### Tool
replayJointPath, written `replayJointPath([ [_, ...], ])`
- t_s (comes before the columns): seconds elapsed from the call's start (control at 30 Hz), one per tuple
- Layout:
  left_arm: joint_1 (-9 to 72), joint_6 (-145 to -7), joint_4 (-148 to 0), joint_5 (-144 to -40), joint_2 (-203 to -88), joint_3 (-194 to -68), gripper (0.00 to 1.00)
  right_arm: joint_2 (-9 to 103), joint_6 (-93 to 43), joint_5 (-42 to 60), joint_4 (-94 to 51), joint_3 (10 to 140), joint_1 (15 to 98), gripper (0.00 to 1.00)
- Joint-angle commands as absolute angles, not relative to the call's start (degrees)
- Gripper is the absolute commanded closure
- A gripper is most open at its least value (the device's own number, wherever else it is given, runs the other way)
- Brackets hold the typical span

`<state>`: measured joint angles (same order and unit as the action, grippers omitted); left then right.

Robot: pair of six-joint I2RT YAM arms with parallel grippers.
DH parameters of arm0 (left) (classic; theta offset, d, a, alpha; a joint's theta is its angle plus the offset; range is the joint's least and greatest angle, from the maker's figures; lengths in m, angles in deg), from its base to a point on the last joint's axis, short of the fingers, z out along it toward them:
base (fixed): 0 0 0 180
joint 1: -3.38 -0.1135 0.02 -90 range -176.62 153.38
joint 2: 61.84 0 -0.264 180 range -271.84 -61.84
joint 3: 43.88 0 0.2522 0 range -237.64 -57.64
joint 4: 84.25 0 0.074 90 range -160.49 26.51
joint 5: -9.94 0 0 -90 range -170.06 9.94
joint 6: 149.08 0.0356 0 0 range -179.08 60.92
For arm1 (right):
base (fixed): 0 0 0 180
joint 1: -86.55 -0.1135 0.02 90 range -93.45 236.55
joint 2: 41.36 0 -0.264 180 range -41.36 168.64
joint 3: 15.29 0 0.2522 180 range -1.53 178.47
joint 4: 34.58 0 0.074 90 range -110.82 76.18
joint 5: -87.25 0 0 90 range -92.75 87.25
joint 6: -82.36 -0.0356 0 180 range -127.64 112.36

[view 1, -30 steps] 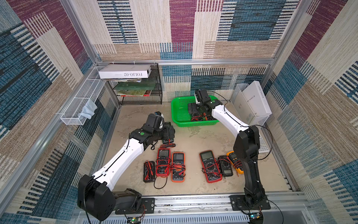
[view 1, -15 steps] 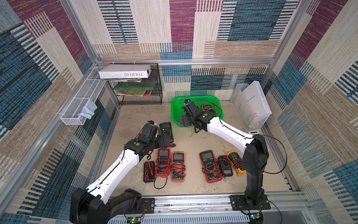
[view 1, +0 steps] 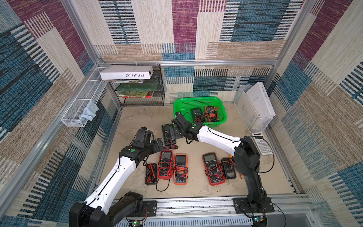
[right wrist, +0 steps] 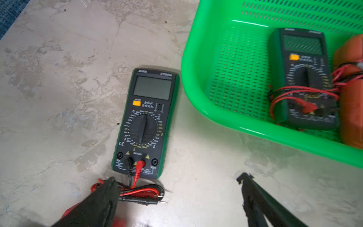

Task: Put the multimeter into the basket
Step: Pick up the multimeter from the center of the board.

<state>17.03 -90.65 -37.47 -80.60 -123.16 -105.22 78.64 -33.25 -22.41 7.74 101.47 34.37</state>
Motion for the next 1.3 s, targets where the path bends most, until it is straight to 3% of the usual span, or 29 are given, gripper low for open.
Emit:
replayJointPath([
  [0.0,14.52,-92.8,-37.15,-84.26,-123.07,-104.46,0.0,80.6,-35.3,-20.31,6.28,102.81,33.77,0.01],
  [0.47,6.21,-95.44,-38.67,-92.53,-123.02,-103.18,0.0,88.72,-39.1,-19.36,4.89,107.03,32.77,0.0],
  [1.27,4.13,-93.56,-37.89,-93.03,-122.49,-103.73,0.0,101.6,-39.63,-20.17,11.84,121.74,32.42,0.01],
])
